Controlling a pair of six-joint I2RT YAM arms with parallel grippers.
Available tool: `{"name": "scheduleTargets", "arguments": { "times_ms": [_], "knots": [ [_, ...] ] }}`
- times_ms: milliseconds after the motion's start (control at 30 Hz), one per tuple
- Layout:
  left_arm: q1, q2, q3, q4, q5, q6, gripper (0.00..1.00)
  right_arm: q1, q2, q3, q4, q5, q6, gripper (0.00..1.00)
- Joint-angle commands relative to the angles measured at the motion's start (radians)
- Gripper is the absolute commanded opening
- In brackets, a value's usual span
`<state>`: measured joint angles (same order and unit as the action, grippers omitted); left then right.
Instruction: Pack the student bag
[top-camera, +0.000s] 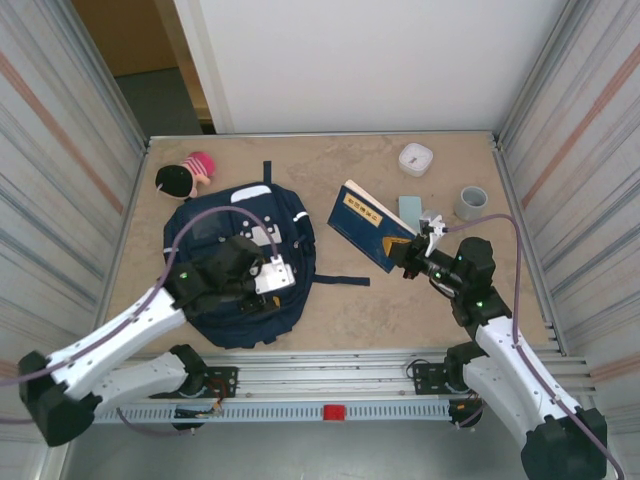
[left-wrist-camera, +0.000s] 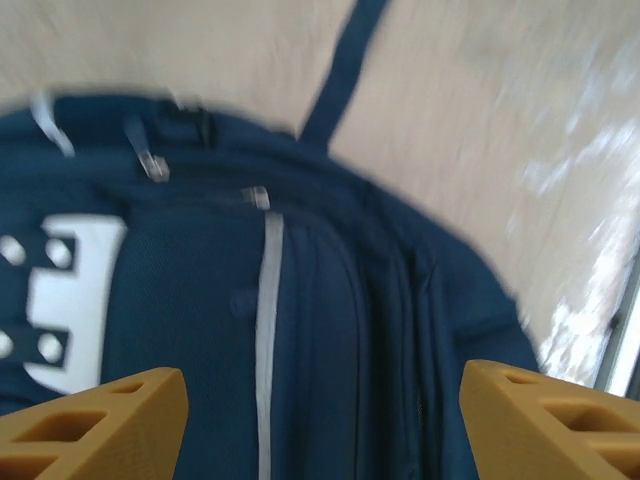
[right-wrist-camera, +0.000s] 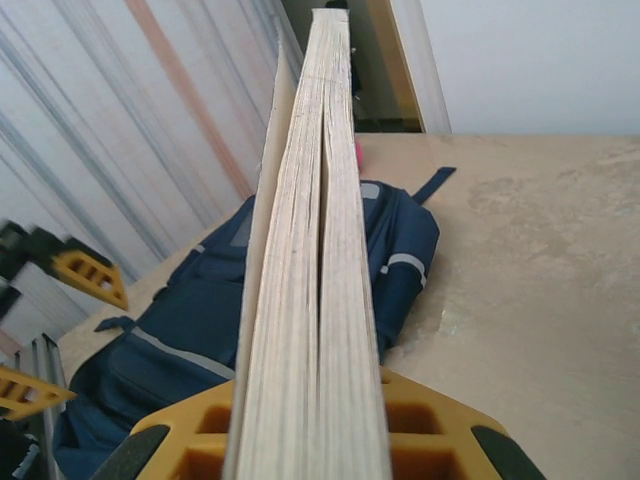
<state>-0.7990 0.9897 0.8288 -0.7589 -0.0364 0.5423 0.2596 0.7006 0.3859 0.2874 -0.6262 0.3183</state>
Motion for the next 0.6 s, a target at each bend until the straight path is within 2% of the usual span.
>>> {"name": "scheduleTargets", "arguments": {
  "times_ms": [0,67,200,300,433,567],
  "knots": [
    [-0.002,0.080,-0.024,-0.005,-0.157,0.023,0.77,0.005,-0.018,0.004,0.021,0.010,0.009,0.00],
    [0.016,0.133,-0.042,0.086,-0.184,-0.006,0.79,0.009,-0.024,0.003,0.007,0.013,0.000,0.00],
    [0.077,0.203,-0.039,0.172,-0.099,-0.023,0.81,0.012,-0.054,-0.001,-0.035,0.014,-0.016,0.00],
    [0.083,0.247,-0.007,0.132,-0.056,-0.012,0.84,0.012,-0.087,-0.009,-0.060,0.020,-0.026,0.00],
    [0.083,0.304,0.001,0.132,-0.093,-0.023,0.94,0.012,-0.124,-0.030,-0.071,0.033,-0.033,0.00],
    [0.080,0.342,0.024,0.086,0.003,-0.018,0.97,0.012,-0.147,-0.038,-0.085,0.017,-0.038,0.00]
  ]
}}
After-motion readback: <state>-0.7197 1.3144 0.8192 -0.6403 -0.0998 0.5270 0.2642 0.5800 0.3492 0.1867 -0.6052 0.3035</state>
